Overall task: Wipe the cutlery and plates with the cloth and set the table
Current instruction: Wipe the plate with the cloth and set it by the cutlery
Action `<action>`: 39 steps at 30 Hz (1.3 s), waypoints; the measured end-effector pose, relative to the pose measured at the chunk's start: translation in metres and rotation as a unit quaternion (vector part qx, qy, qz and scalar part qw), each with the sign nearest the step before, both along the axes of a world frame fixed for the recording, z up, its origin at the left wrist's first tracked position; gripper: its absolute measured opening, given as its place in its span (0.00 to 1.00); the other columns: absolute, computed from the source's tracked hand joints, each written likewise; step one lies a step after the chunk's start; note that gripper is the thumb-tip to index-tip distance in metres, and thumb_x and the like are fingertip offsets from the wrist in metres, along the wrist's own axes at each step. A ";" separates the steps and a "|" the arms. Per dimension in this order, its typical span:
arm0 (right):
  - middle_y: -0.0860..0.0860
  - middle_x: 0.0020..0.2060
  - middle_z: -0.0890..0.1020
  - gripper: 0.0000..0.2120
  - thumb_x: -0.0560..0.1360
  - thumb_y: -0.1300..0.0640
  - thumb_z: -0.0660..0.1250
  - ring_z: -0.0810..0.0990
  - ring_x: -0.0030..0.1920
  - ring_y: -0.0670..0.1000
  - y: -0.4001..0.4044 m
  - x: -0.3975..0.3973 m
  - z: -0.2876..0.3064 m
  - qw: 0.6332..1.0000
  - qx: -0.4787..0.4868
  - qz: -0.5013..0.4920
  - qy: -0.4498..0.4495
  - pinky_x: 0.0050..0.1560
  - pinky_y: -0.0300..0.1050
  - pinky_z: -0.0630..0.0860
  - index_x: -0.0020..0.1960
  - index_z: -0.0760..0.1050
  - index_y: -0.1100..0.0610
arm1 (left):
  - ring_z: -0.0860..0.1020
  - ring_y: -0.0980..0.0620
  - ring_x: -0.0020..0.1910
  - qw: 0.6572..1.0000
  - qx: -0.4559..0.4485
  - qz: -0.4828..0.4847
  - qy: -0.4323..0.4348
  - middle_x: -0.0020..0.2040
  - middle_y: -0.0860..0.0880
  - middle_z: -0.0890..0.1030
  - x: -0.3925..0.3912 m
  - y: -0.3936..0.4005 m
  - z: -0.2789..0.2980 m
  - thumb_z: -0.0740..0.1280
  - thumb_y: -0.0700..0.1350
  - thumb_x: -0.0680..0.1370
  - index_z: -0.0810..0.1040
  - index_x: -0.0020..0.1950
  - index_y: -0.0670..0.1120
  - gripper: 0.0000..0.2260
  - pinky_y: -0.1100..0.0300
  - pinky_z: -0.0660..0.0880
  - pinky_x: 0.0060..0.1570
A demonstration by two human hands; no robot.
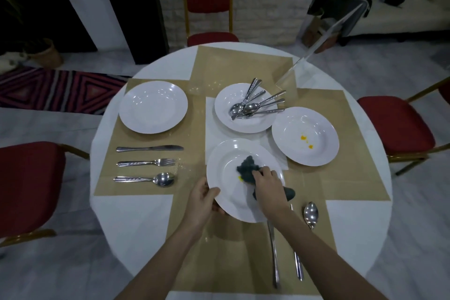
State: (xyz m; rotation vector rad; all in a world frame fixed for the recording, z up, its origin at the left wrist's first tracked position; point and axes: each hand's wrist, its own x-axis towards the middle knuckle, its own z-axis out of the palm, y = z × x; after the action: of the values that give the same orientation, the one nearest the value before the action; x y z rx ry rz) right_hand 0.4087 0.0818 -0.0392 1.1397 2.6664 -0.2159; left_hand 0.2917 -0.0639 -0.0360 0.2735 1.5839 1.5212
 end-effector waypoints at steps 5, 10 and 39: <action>0.56 0.63 0.75 0.23 0.73 0.65 0.67 0.75 0.57 0.57 -0.026 0.002 0.008 0.975 -0.059 0.184 0.112 0.59 0.49 0.74 0.68 0.73 0.56 | 0.83 0.45 0.46 1.000 0.003 0.009 -0.011 0.49 0.48 0.84 0.006 -0.016 0.007 0.62 0.36 0.79 0.78 0.58 0.50 0.13 0.47 0.81 0.41; 0.56 0.49 0.81 0.21 0.62 0.61 0.77 0.80 0.44 0.56 0.015 0.022 0.039 0.948 0.093 0.302 0.046 0.43 0.49 0.79 0.55 0.81 0.57 | 0.81 0.45 0.37 0.999 0.011 0.022 -0.045 0.48 0.44 0.84 0.007 -0.049 0.010 0.63 0.36 0.79 0.78 0.59 0.49 0.13 0.54 0.79 0.34; 0.58 0.62 0.71 0.23 0.76 0.64 0.62 0.71 0.59 0.59 -0.023 0.044 0.030 0.971 0.032 0.234 0.031 0.59 0.52 0.69 0.71 0.67 0.58 | 0.83 0.49 0.47 0.999 0.015 0.038 -0.011 0.54 0.50 0.82 0.014 -0.059 0.001 0.63 0.41 0.80 0.71 0.62 0.51 0.11 0.55 0.80 0.37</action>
State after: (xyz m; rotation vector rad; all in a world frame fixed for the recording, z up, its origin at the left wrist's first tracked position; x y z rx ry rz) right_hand 0.4528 0.0586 -0.0092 0.4934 2.9197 -0.0826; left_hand 0.3056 -0.1230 -0.0348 0.2158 1.5711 1.6026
